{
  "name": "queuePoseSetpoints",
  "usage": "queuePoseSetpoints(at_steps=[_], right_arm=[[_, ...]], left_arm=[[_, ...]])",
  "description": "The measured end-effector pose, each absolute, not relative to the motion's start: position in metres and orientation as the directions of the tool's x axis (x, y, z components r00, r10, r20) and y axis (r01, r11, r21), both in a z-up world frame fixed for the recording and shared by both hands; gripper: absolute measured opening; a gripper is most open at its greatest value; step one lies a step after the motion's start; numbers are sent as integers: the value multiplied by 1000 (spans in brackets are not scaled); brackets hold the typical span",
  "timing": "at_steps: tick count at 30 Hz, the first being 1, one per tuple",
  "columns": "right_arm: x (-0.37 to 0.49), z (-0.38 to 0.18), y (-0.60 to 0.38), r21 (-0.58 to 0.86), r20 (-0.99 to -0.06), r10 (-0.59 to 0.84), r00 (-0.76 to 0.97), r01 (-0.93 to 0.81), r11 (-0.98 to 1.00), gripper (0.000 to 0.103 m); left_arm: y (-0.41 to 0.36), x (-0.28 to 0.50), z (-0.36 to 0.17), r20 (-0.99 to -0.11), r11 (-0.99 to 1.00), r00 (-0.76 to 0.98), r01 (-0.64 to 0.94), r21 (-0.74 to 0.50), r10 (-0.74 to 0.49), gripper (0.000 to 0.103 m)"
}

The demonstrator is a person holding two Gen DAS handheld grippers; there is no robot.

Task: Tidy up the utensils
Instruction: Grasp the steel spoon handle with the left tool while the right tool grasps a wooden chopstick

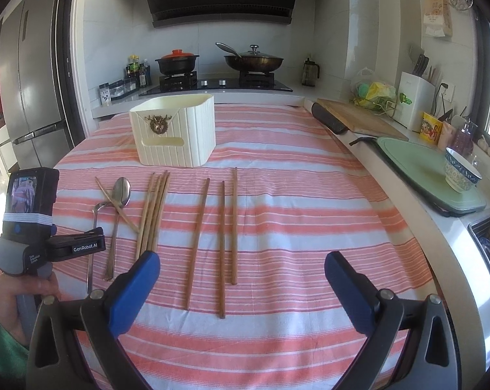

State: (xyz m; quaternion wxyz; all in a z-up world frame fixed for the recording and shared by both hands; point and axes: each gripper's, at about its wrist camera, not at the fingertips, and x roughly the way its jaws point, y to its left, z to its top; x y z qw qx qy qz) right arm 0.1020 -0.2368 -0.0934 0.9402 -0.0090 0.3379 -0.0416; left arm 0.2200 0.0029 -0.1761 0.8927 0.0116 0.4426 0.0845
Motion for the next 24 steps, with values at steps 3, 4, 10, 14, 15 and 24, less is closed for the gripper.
queuePoseSetpoints(at_steps=[3,4,10,14,15,24], right_arm=[[103,-93,-237,-45,-632,-85,770,72,996,103],[104,-93,-236,-44,-633,-83,770,72,996,103],[107,-95,-241,-31,-644,-79,761,78,996,103],[121,-97,-263,5,-650,-61,757,84,996,103],[129,-100,-270,-6,-655,-69,752,87,996,103],[209,-145,-288,11,-799,26,601,-29,1000,102]], left_arm=[[13,218,-175,-791,984,590,-158,86,164,102],[16,217,-175,-792,983,588,-163,85,166,102],[26,213,-179,-801,981,577,-180,68,161,102],[22,209,-181,-805,983,573,-168,70,155,102],[21,208,-181,-803,984,574,-162,79,159,102],[50,192,-180,-805,978,564,-184,94,183,103]])
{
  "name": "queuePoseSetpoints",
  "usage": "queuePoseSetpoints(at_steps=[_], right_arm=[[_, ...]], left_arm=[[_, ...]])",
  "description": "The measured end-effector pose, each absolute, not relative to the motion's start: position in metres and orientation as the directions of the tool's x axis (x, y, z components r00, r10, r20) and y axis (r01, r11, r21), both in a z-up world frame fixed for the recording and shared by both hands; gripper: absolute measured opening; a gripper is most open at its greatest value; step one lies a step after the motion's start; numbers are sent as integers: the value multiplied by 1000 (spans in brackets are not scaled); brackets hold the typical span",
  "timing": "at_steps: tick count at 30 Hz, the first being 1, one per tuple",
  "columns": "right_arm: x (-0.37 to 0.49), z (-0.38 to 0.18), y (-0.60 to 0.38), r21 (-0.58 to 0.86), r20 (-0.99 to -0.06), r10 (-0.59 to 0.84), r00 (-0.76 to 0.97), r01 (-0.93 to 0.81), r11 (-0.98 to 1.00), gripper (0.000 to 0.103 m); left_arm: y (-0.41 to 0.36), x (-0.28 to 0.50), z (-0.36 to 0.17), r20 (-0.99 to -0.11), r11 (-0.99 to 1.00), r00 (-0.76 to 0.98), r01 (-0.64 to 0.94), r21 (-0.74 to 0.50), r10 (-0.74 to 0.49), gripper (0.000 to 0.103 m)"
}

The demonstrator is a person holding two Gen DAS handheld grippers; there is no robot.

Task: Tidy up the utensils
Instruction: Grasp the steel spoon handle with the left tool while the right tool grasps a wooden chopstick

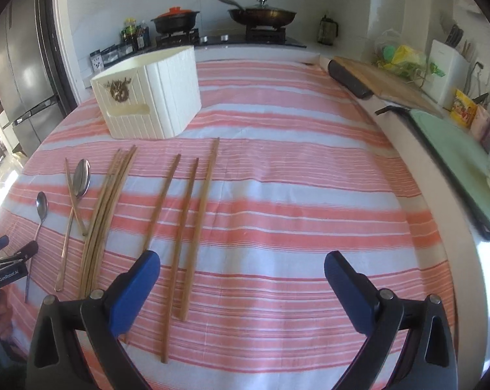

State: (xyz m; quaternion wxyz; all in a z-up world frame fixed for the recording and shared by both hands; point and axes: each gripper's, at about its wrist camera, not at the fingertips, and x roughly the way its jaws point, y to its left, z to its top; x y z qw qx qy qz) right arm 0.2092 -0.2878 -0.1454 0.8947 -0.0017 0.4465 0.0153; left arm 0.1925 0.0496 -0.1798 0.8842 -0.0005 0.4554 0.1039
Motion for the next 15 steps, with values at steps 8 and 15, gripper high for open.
queuePoseSetpoints(at_steps=[8,15], right_arm=[[227,-185,-282,-47,-857,-11,515,-57,997,82],[230,-180,-285,-91,-900,-25,435,-132,987,82]], left_arm=[[63,194,-182,-828,991,546,-110,77,125,103],[72,209,-183,-875,1000,484,2,15,12,103]])
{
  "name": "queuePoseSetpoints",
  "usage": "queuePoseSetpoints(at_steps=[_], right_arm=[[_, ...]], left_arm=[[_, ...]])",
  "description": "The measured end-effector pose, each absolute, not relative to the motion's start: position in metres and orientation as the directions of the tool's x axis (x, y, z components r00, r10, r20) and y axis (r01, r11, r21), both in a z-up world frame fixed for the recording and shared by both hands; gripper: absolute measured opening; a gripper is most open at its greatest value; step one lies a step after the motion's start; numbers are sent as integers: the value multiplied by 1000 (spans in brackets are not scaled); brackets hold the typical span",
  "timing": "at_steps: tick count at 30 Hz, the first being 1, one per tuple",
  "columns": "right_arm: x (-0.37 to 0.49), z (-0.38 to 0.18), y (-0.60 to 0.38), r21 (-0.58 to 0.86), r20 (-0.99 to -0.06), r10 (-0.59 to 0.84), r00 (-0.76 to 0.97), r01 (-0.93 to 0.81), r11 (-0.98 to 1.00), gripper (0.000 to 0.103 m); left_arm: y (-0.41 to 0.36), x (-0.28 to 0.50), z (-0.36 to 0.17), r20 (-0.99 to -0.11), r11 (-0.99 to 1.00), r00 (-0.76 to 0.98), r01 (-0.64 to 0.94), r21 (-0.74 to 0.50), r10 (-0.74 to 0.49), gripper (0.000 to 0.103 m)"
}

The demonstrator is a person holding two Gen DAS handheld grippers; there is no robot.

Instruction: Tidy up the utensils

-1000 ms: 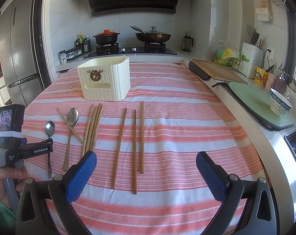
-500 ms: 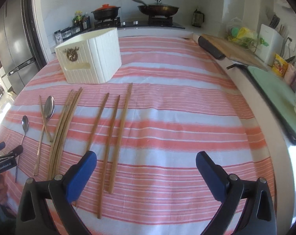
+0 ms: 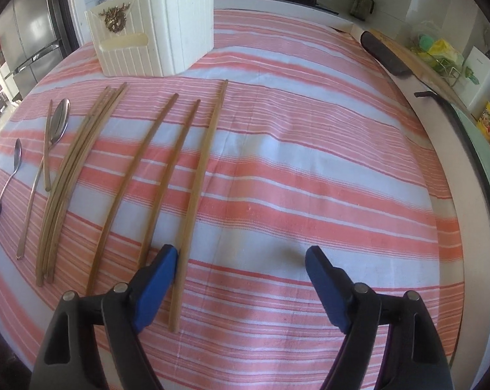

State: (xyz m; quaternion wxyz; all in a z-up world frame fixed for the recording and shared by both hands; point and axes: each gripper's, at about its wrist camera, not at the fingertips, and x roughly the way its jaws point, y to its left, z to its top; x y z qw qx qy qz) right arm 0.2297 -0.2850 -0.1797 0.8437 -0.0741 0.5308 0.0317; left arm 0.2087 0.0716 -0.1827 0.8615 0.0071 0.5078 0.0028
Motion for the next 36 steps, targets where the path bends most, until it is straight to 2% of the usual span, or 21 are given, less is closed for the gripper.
queuePoseSetpoints(at_steps=[3,5,7,11,12,13,14,15,16,20,26,36], right_arm=[[240,-179,-281,-80,-914,-4,406,-171,982,80],[255,-177,-275,-60,-920,26,392,-206,977,69],[273,-176,-268,-61,-922,34,386,-232,971,60],[322,-177,-260,-56,-922,47,383,-253,966,54],[335,-177,-260,-39,-925,59,375,-248,968,45],[347,-177,-260,-21,-926,72,371,-241,970,39],[358,-177,-260,-8,-927,80,365,-234,972,34],[368,-176,-259,-2,-927,84,365,-230,973,20],[377,-176,-259,23,-931,105,351,-231,973,9],[387,-165,-272,112,-917,170,362,-176,978,7],[331,-108,-280,175,-829,250,499,-193,965,7],[231,-16,-265,160,-674,297,677,-259,953,7]], left_arm=[[63,219,-180,-868,999,496,52,9,-18,102],[51,228,-179,-864,995,503,89,38,-12,101],[40,235,-177,-861,991,509,114,72,4,93],[27,253,-177,-866,987,501,141,74,-7,77],[26,257,-176,-867,988,498,143,61,-19,68],[27,258,-176,-868,988,495,148,40,-39,62],[28,260,-176,-866,988,496,156,16,-64,46],[29,261,-175,-861,988,504,157,10,-72,36],[30,263,-175,-857,987,510,158,13,-70,35],[43,260,-164,-827,985,549,170,-29,-119,35],[65,237,-119,-734,981,654,169,-95,-183,35],[84,193,-49,-581,966,771,204,-159,-259,35]])
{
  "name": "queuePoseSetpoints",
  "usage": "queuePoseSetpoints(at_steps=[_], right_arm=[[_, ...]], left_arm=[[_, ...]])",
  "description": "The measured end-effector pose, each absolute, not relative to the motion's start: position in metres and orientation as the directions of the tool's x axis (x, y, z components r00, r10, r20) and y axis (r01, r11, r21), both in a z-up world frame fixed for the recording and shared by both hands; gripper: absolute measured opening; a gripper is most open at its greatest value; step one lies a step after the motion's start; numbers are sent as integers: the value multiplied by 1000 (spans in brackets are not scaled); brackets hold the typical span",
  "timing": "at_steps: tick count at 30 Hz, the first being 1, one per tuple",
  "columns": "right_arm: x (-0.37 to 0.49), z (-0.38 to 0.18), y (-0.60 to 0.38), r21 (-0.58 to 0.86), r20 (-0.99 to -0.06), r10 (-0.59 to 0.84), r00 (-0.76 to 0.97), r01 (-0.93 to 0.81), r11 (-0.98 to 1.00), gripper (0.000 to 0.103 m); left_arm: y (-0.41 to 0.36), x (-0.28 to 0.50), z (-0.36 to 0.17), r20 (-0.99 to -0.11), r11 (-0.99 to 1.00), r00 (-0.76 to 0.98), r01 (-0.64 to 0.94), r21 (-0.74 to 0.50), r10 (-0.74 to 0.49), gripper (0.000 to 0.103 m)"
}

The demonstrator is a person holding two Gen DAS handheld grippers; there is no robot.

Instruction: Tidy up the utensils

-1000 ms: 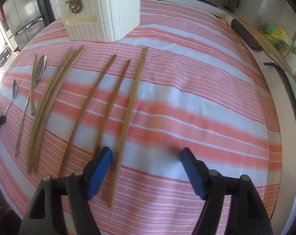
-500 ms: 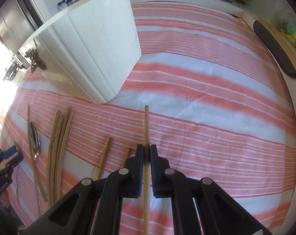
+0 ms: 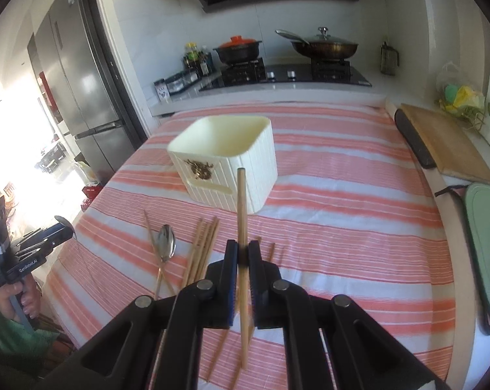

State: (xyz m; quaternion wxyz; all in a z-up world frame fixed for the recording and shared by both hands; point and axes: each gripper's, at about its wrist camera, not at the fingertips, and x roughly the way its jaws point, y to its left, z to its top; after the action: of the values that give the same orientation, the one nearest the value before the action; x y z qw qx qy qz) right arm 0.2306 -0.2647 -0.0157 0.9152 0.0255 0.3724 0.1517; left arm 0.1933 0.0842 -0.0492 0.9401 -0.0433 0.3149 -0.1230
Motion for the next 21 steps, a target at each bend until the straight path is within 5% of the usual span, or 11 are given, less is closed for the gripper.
queuePoseSetpoints(at_steps=[19,20,21], right_arm=[[338,120,-225,92,-366,303,880,-290,953,7],[348,119,-224,100,-364,306,880,-290,952,7],[358,114,-221,101,-369,305,878,-289,952,7]], left_arm=[[52,331,106,-385,933,852,297,-205,-355,34],[46,343,105,-377,931,854,297,-213,-359,23],[40,355,103,-379,927,849,302,-224,-368,0]])
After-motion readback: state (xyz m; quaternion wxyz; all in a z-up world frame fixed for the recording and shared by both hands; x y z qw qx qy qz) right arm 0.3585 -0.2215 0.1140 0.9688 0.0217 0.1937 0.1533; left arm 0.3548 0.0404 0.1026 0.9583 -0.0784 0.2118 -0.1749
